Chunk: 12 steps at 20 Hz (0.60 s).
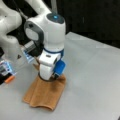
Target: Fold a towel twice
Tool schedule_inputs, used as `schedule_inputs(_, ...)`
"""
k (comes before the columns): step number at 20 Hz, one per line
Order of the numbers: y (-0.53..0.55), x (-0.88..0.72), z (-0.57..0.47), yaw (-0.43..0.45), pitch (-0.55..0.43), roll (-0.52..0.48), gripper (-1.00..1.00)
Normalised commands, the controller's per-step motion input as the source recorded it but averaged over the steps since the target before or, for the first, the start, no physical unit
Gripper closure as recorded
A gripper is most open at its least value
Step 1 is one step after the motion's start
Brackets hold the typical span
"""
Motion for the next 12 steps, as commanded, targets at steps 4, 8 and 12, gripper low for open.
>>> schedule_inputs(4, -0.12, 0.35, 0.18, 0.239, 0.206, -0.139, 1.00)
schedule_inputs(8, -0.21, 0.29, 0.13, 0.214, 0.214, -0.124, 1.00)
schedule_inputs(12, -0.20, 0.28, 0.09, 0.174, 0.202, -0.092, 1.00)
